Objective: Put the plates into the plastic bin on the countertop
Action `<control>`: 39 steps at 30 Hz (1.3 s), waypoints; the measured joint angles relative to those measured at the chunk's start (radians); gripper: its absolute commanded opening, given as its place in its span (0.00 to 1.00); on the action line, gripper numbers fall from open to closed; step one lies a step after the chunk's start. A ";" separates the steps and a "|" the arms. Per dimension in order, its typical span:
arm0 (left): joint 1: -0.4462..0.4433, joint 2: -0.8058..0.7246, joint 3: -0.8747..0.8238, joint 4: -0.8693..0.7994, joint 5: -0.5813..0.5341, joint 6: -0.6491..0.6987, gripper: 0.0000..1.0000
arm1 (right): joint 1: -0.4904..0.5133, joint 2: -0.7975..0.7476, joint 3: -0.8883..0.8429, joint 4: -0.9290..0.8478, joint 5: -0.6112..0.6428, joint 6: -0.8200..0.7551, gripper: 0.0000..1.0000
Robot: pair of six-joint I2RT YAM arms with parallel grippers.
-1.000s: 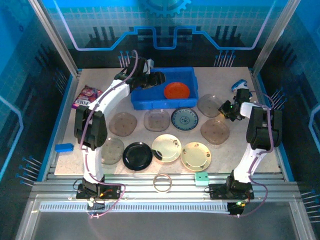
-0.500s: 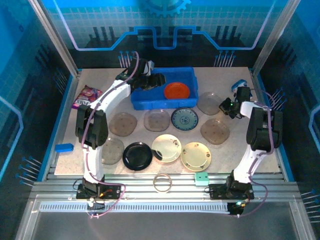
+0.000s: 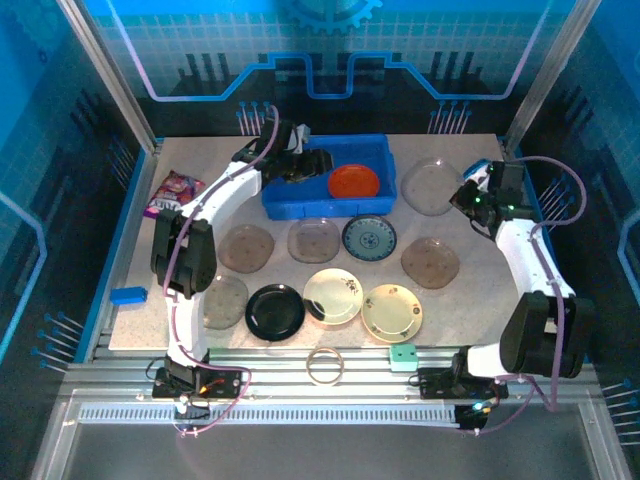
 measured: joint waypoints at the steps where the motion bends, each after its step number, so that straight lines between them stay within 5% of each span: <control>1: 0.000 -0.002 -0.005 0.003 0.006 0.003 0.65 | 0.024 0.000 0.026 -0.026 0.000 -0.011 0.00; 12: -0.011 -0.111 -0.060 0.031 0.037 0.045 0.67 | 0.265 0.117 0.348 -0.185 -0.008 -0.102 0.00; 28: -0.011 -0.150 -0.124 0.097 0.083 0.052 0.64 | 0.383 0.231 0.400 -0.226 -0.053 -0.105 0.00; 32: -0.011 -0.150 -0.153 0.121 0.107 0.047 0.51 | 0.406 0.254 0.420 -0.209 -0.095 -0.100 0.00; 37: -0.011 -0.150 -0.165 0.142 0.131 0.033 0.04 | 0.420 0.294 0.462 -0.201 -0.137 -0.097 0.00; 39: -0.007 -0.151 -0.165 0.147 0.141 0.036 0.00 | 0.415 0.312 0.465 -0.199 -0.138 -0.089 0.00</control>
